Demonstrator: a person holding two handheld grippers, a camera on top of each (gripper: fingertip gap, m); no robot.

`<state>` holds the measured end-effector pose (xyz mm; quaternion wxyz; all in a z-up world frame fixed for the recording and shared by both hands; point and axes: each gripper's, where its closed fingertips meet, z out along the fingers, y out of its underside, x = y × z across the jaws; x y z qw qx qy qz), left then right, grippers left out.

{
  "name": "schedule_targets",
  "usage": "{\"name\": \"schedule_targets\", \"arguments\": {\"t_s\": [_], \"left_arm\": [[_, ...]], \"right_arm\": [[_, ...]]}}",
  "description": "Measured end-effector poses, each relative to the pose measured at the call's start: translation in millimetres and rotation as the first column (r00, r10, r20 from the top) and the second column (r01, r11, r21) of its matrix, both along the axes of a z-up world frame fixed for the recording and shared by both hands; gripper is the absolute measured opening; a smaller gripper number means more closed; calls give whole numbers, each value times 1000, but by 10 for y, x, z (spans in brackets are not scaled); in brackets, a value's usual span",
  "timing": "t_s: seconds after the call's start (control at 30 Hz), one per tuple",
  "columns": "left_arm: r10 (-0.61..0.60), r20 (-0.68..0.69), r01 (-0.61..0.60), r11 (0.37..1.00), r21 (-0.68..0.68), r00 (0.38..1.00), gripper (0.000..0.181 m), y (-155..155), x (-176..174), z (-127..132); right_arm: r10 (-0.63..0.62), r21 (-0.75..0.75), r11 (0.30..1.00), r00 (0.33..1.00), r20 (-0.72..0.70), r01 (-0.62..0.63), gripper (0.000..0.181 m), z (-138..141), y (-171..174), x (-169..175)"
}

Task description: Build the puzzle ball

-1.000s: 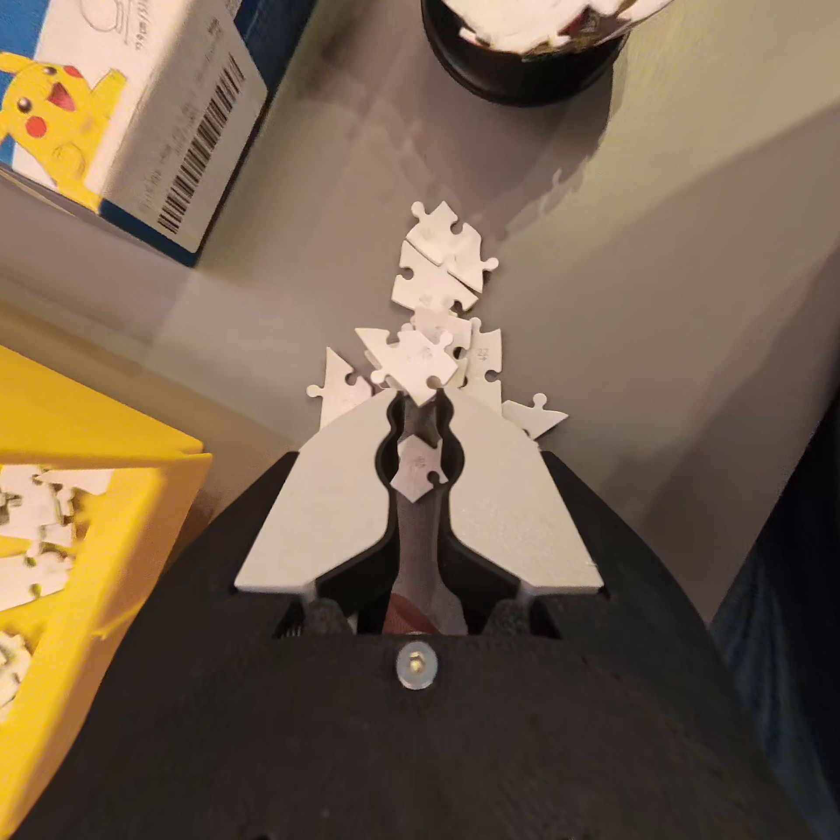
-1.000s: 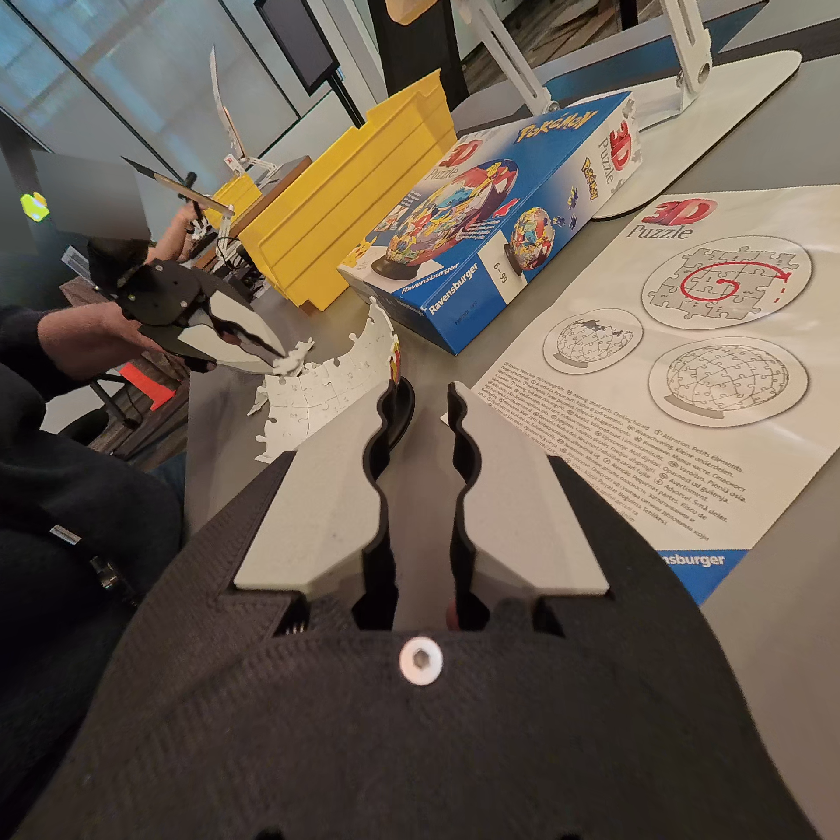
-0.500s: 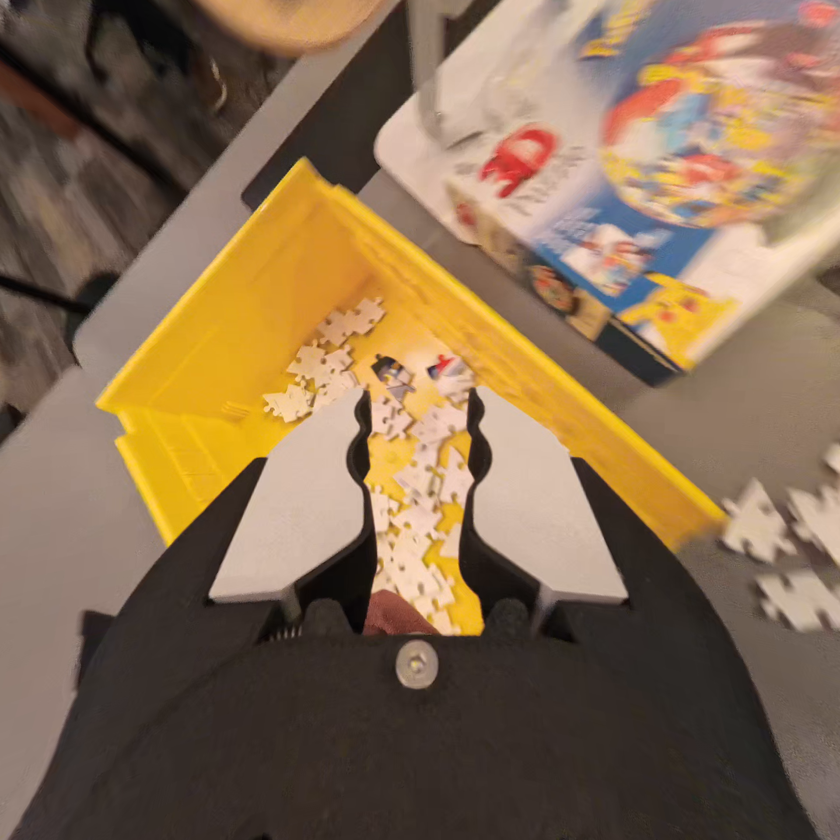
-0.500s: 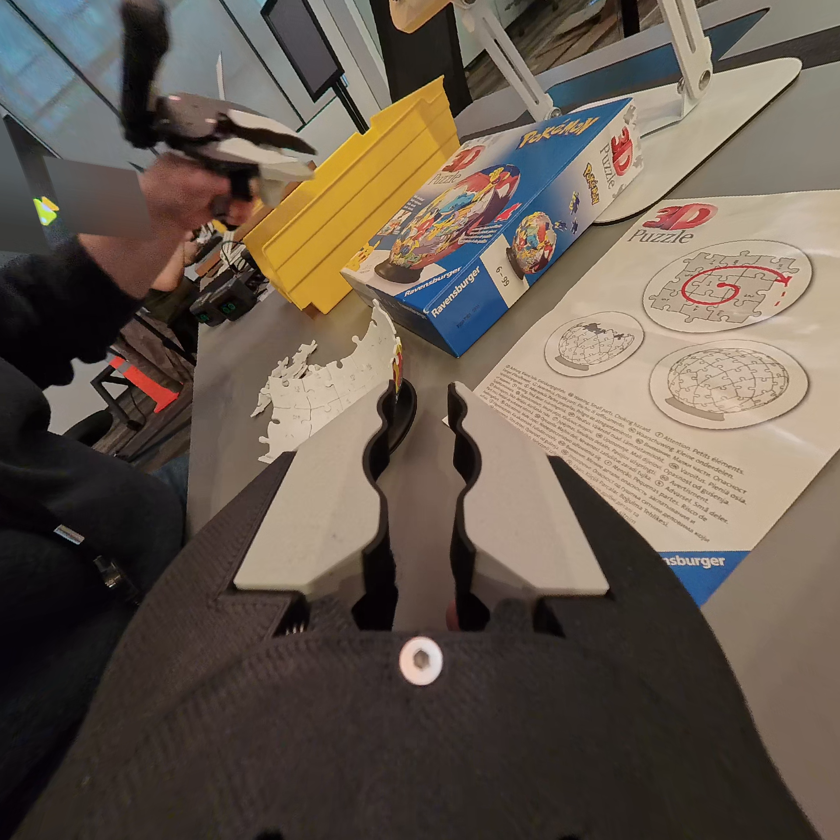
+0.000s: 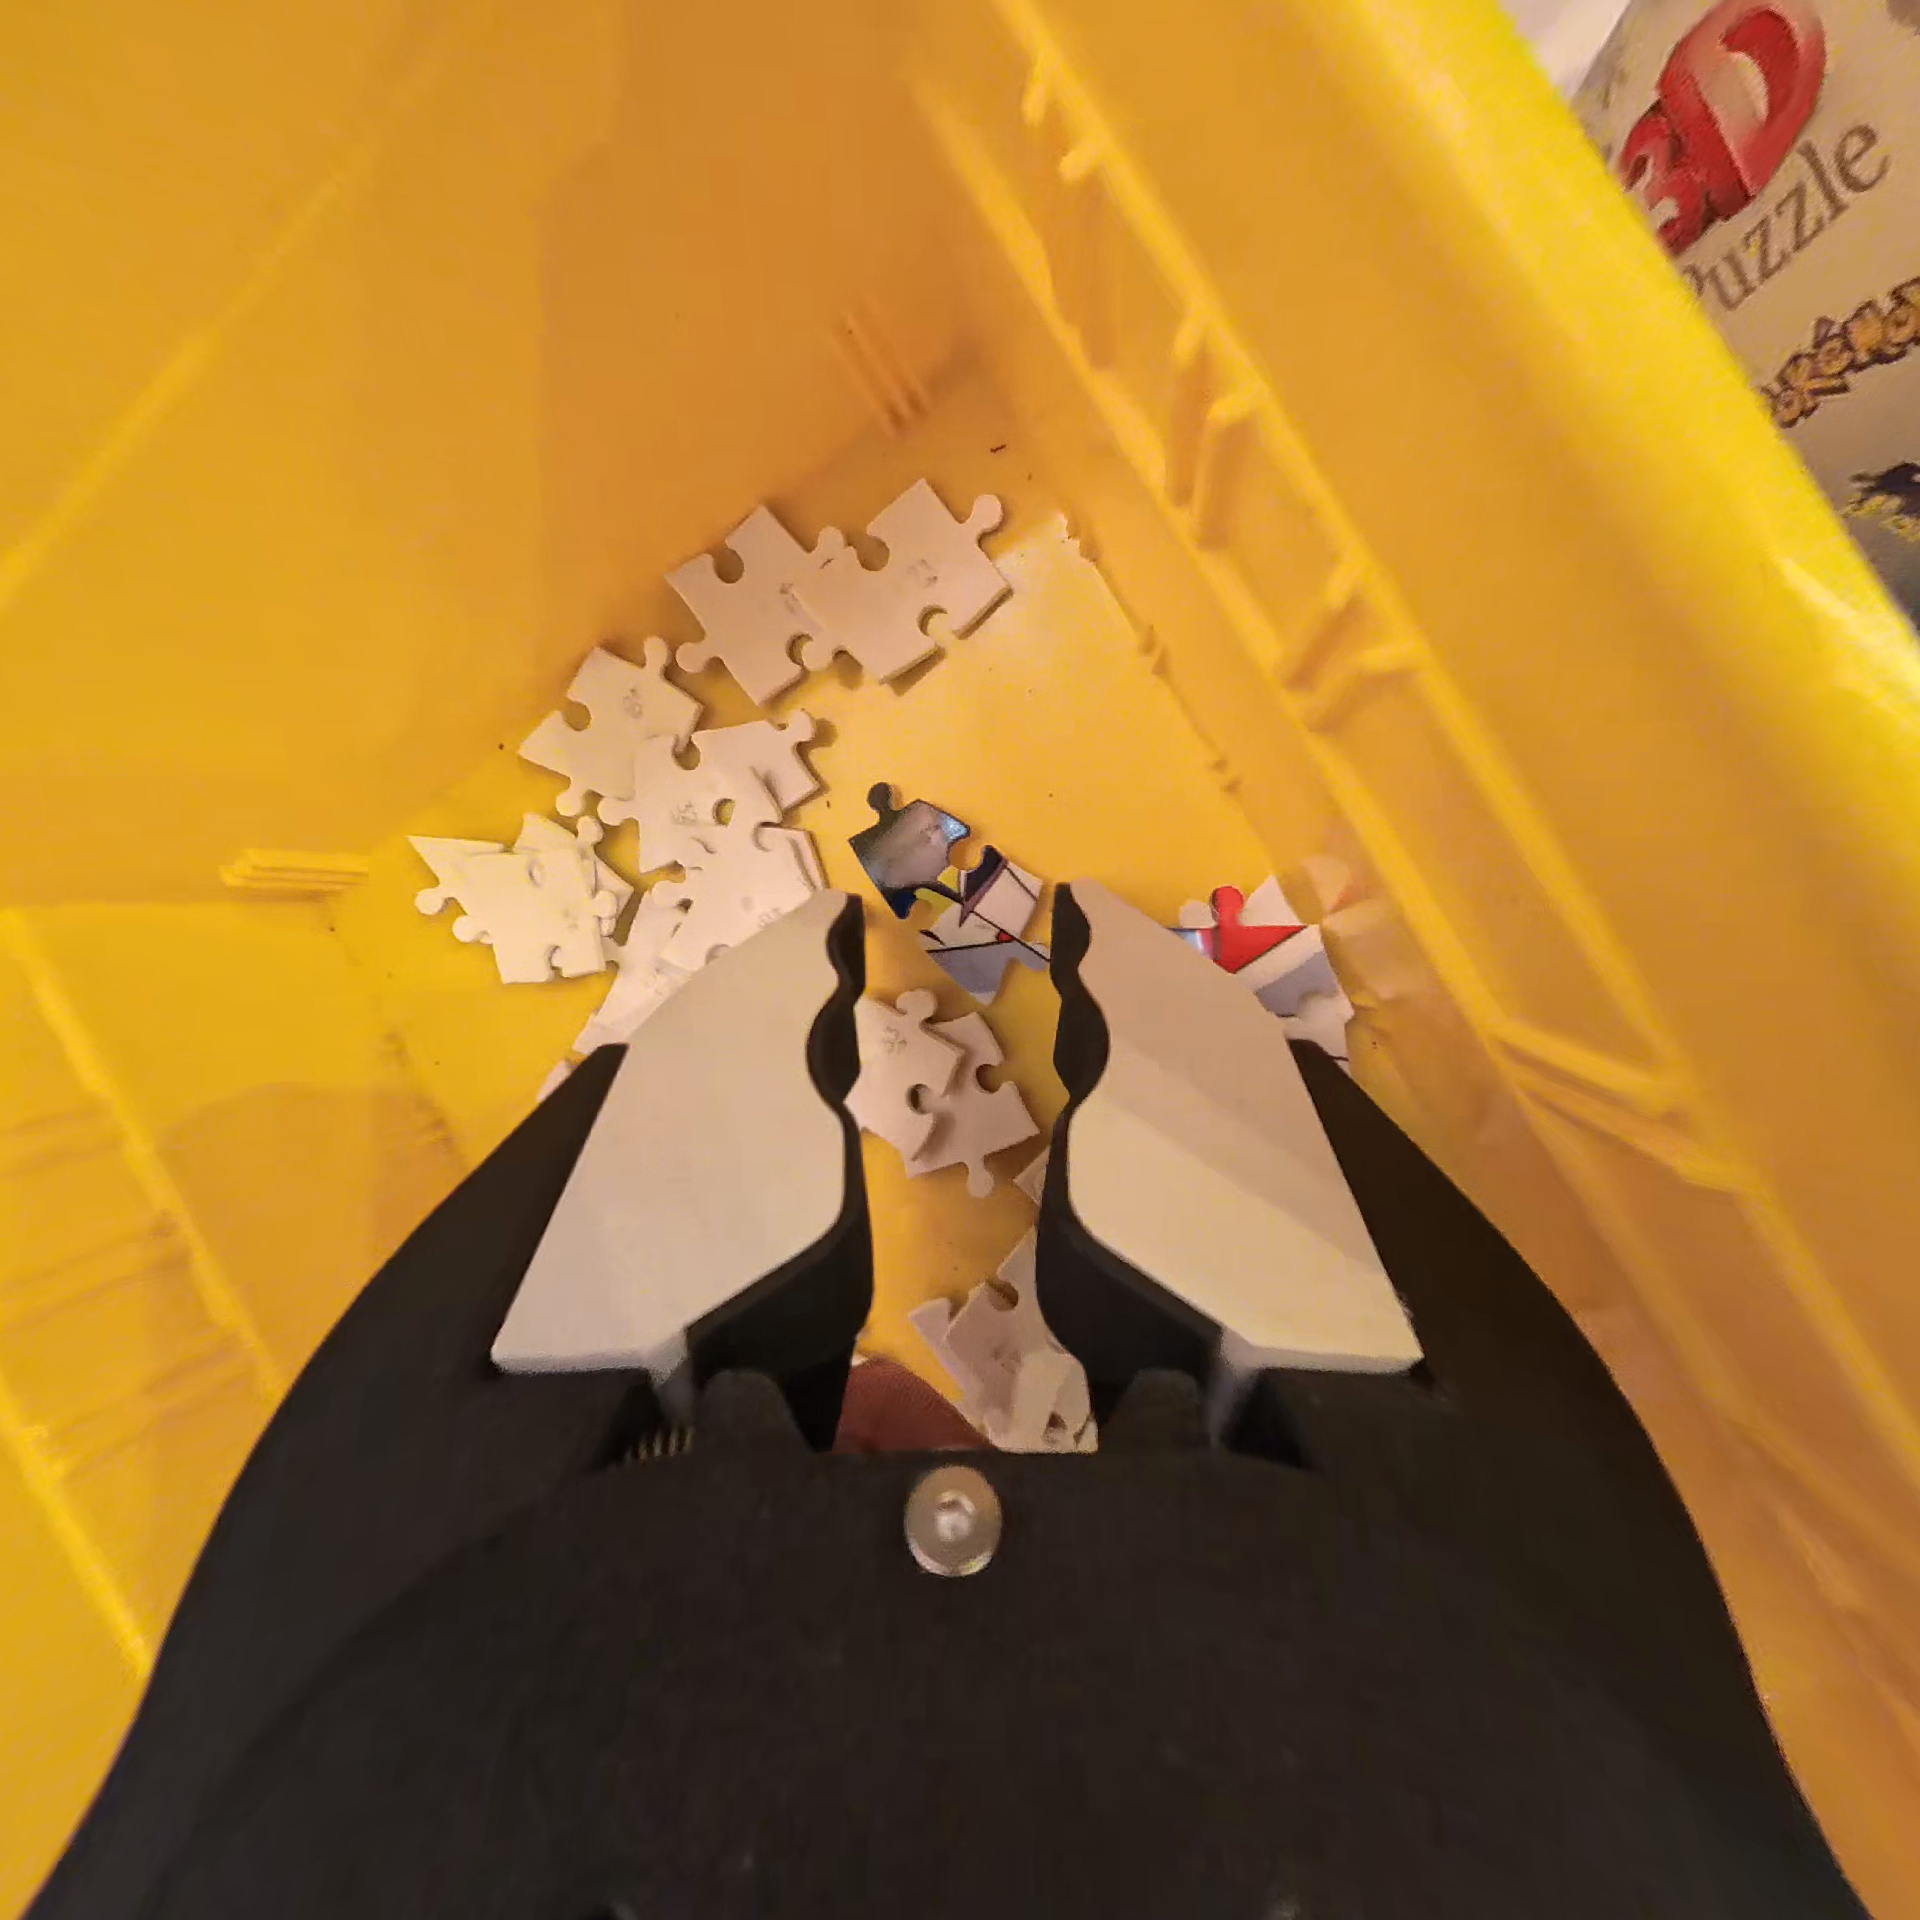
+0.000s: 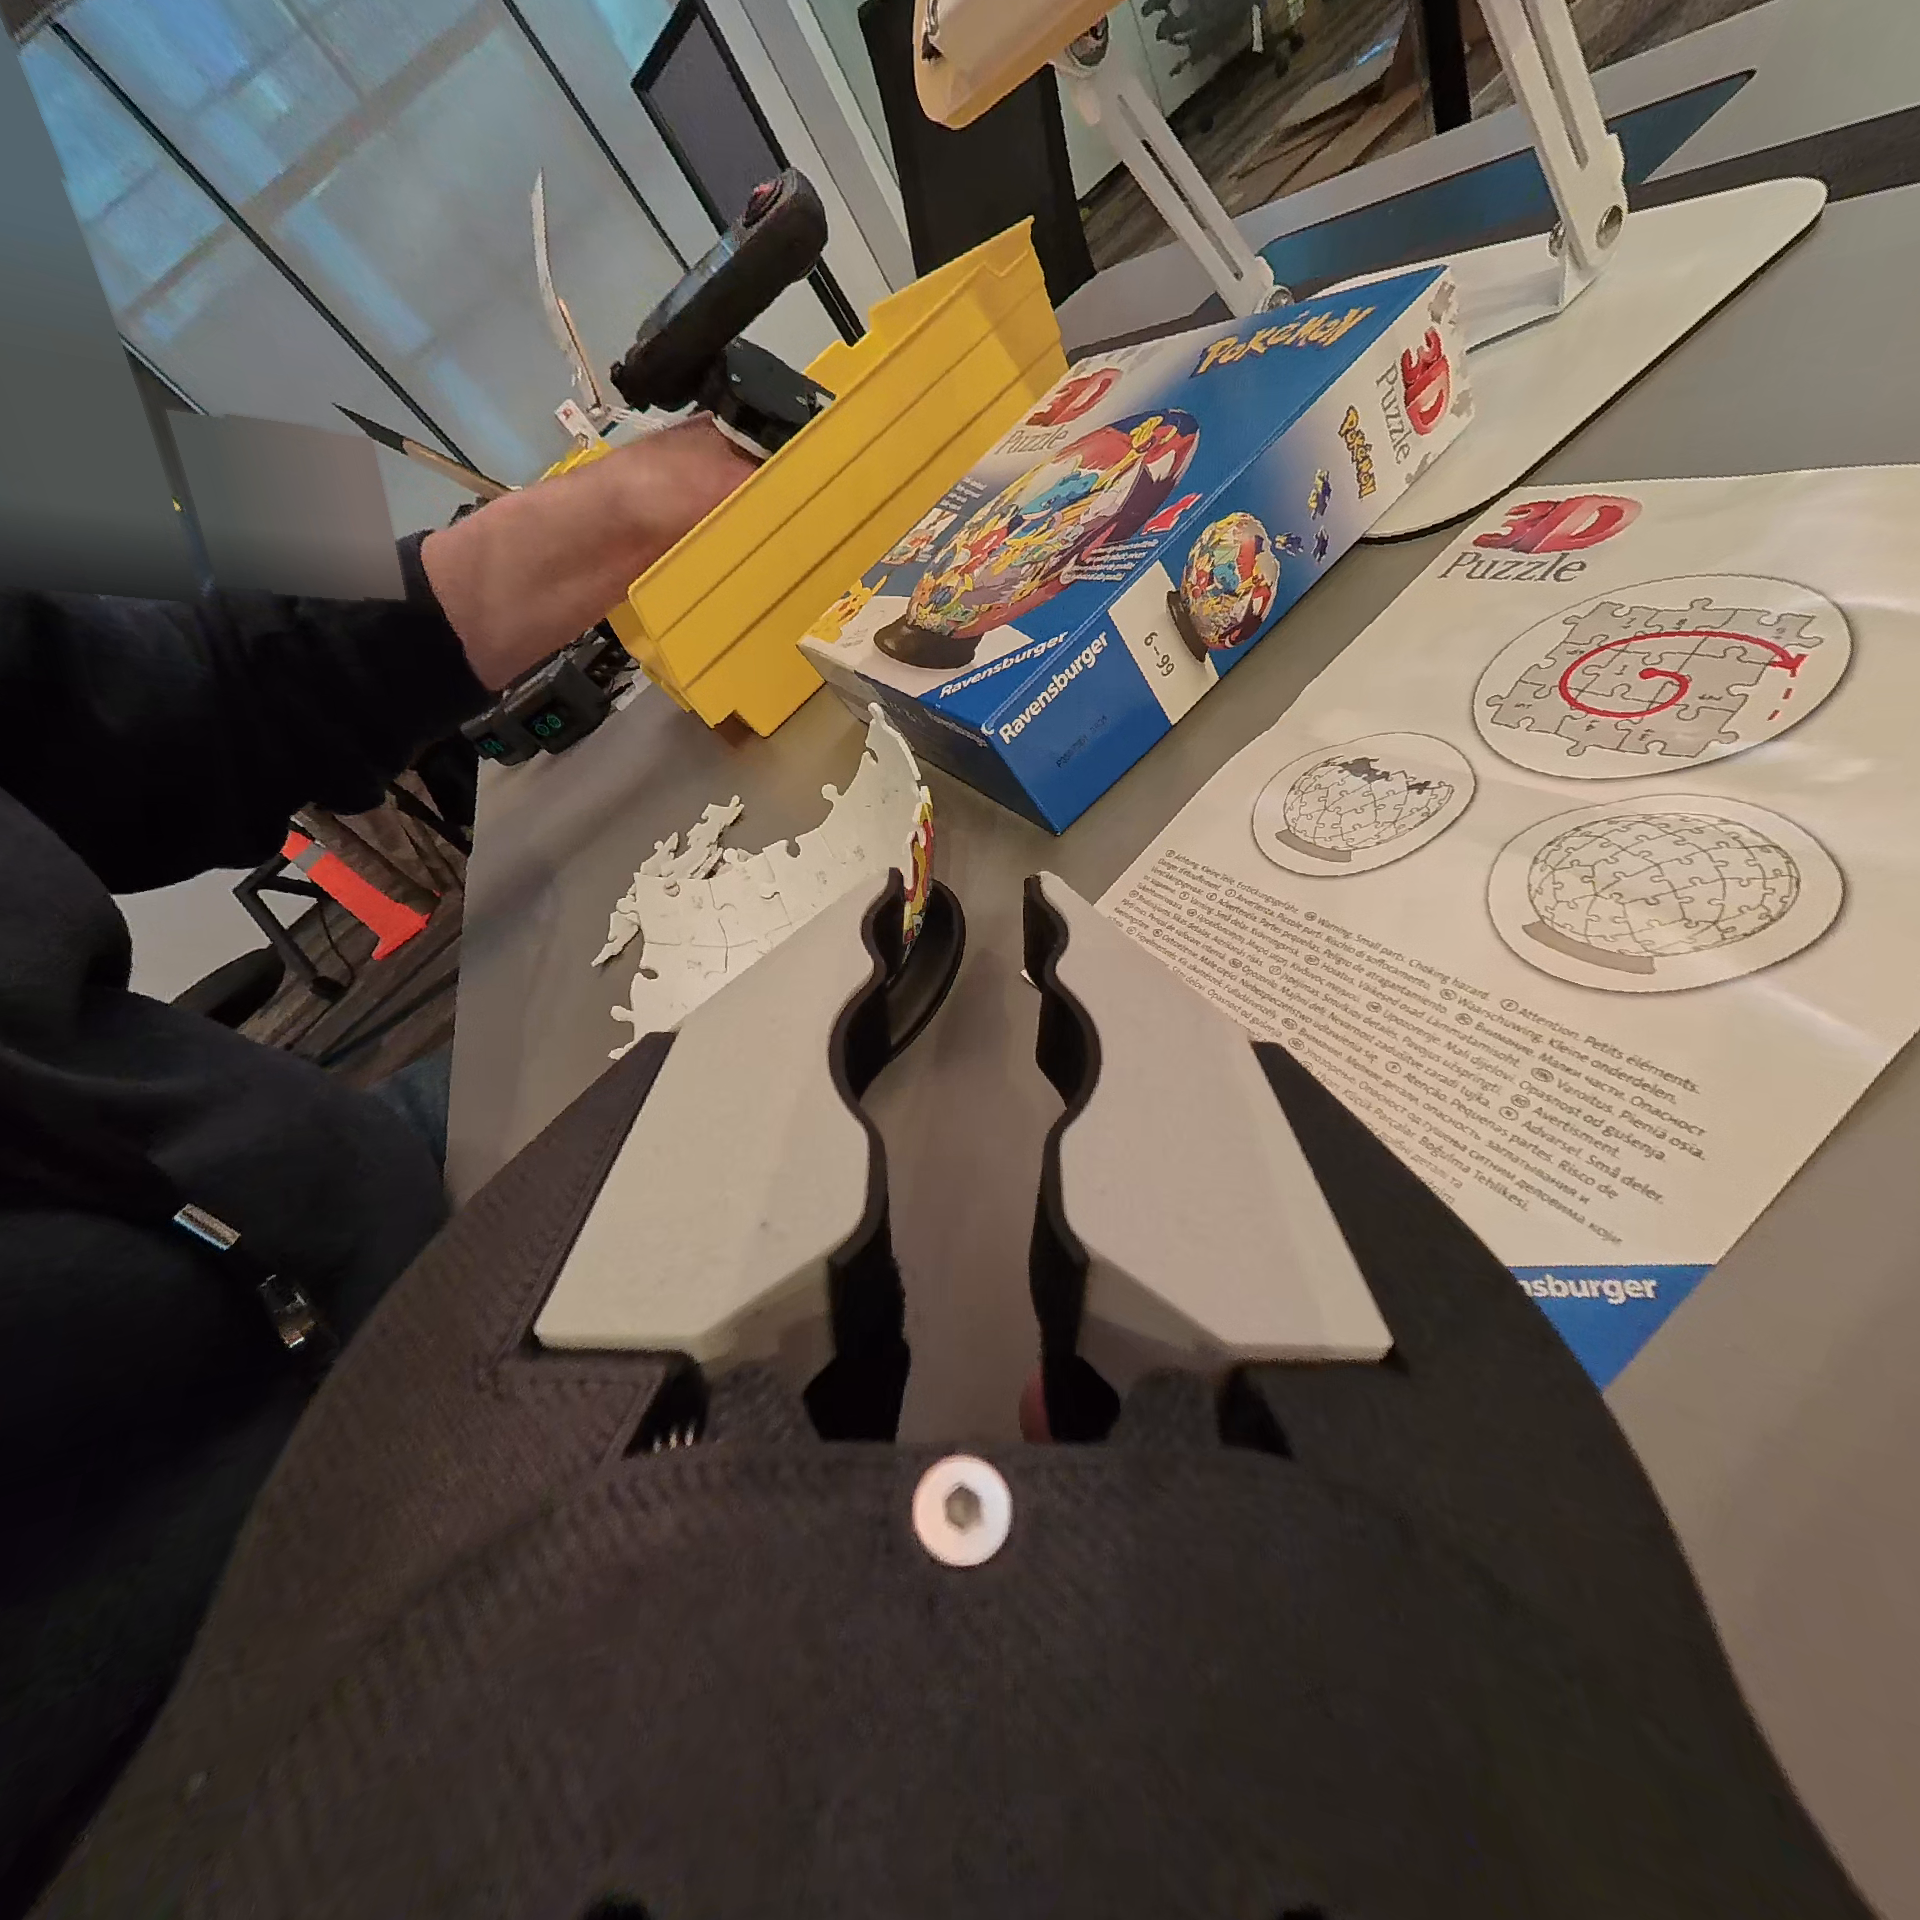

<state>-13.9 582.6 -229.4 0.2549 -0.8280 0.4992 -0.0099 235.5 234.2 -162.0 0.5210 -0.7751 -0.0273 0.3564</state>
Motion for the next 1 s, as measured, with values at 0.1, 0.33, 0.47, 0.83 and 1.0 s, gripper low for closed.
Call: {"name": "schedule_targets", "arguments": {"t_s": [0.1,0.33,0.47,0.83,1.0], "left_arm": [[30,51,-27,999,-46,998,20,-44,35,-28],[61,128,-55,997,-56,990,17,-9,23,-25],[68,264,-37,992,-120,962,17,-86,51,104],[199,938,378,876,-300,285,17,-456,94,1526],[156,982,466,865,-188,107,17,-629,-9,1910]], "right_arm": [[-1,9,1000,1000,-5,1,21,15,-5,4],[1,26,1000,1000,-15,0,21,45,-19,8],[2,30,1000,1000,-19,-1,21,53,-22,11],[2,28,1000,1000,-21,-2,21,51,-23,12],[0,30,1000,1000,-21,1,21,54,-23,17]]}}
